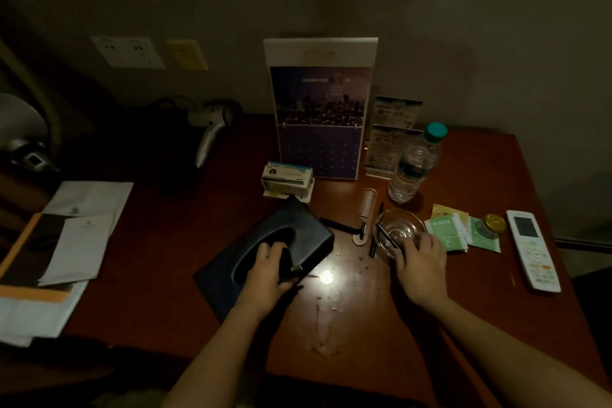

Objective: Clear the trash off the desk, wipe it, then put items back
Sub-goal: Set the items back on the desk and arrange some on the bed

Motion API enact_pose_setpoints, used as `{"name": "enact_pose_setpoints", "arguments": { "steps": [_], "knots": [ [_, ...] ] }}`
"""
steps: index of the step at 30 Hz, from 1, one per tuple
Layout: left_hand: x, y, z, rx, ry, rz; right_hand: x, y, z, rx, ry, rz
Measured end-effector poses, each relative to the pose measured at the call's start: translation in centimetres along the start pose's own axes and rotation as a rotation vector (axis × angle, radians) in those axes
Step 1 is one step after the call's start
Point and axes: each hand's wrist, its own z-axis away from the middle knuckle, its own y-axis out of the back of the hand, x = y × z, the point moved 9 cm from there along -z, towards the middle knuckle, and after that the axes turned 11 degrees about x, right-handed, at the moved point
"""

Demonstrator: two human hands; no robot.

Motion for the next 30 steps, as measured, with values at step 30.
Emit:
{"name": "enact_pose_setpoints", "arguments": {
  "steps": [30],
  "knots": [
    [-4.4,3.0,-2.3,0.05,-0.015,0.05,-12.2,-5.2,-4.7,-0.241,-0.534,-0.615]
  ]
}}
